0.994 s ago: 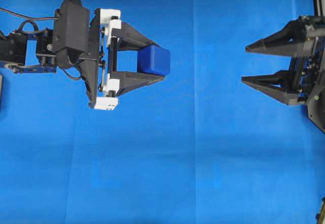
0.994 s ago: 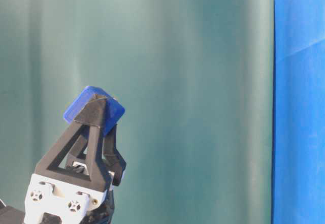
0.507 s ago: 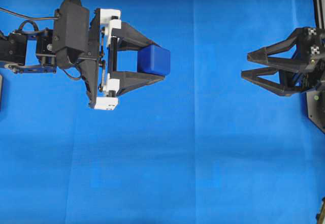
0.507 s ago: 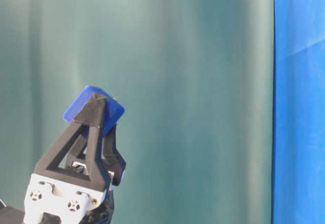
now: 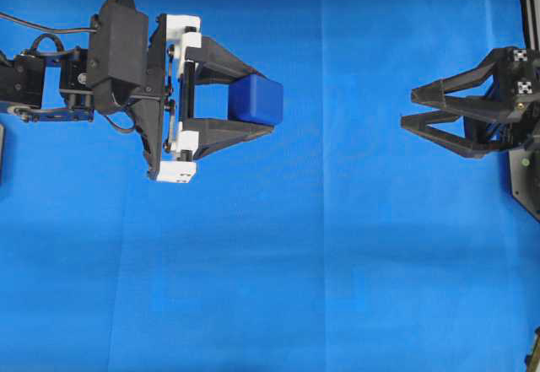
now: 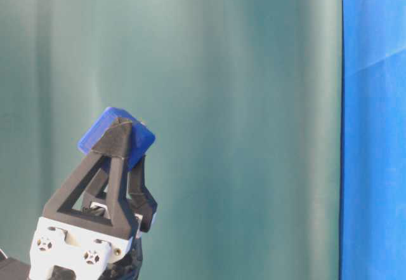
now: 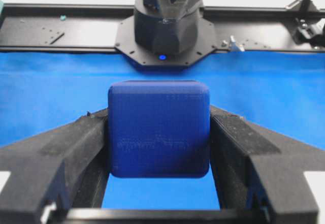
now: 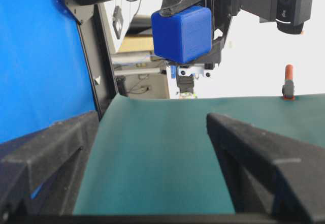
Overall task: Handover the blue block to the right arm after grasping it with the left arm, then place it in the designated position.
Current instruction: 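Move the open right gripper toward the cube held by the left gripper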
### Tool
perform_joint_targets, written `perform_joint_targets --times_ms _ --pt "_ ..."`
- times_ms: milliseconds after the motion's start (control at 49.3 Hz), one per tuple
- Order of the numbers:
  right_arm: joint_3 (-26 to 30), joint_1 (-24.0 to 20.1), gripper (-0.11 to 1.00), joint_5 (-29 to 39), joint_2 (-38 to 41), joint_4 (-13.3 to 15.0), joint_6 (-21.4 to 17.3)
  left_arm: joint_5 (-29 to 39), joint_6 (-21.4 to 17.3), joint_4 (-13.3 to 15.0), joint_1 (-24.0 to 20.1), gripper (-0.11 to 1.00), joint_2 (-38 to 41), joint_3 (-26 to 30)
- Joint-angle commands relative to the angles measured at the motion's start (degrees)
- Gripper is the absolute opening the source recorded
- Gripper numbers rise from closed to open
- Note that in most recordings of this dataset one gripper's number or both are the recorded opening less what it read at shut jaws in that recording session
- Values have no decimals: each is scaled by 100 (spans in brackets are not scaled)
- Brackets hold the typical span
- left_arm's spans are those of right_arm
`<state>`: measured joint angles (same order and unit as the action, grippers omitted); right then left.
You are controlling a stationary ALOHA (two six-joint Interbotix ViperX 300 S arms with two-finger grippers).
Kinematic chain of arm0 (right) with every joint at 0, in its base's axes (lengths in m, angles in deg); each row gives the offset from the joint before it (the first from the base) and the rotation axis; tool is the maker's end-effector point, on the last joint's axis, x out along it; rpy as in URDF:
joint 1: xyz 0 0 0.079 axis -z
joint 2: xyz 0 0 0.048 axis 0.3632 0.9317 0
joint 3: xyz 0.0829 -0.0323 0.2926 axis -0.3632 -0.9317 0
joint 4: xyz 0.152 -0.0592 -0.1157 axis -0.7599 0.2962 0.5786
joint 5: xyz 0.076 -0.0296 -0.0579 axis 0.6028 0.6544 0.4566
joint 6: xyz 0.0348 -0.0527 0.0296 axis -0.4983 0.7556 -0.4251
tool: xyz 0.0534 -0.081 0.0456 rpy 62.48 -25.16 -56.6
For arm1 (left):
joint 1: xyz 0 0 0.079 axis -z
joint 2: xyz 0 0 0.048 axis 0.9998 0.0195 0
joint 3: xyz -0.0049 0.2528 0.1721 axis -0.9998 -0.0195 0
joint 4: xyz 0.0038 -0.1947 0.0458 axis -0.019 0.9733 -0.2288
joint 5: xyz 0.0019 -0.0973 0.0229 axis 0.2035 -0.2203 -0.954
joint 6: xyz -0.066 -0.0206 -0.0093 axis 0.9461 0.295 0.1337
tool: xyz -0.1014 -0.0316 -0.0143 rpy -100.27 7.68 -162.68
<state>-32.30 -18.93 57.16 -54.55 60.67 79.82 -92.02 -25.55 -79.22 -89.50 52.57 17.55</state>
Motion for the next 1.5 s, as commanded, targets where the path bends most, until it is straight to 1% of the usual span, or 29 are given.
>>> perform_joint_targets --times_ms 0,973,1095,1298,1480 --pt "158 9 93 -53 18 0 -18 -62 9 9 -9 48 -132 70" --pt "158 0 93 -132 18 -18 -18 -62 9 9 -9 48 -132 70" --pt "167 0 93 -237 44 -26 -18 -62 0 9 -9 48 -132 70" --pt "396 0 93 -527 439 -26 -18 -62 9 9 -9 48 -132 70" --pt "791 0 93 -536 1037 -35 -18 -62 9 9 0 48 -141 62"
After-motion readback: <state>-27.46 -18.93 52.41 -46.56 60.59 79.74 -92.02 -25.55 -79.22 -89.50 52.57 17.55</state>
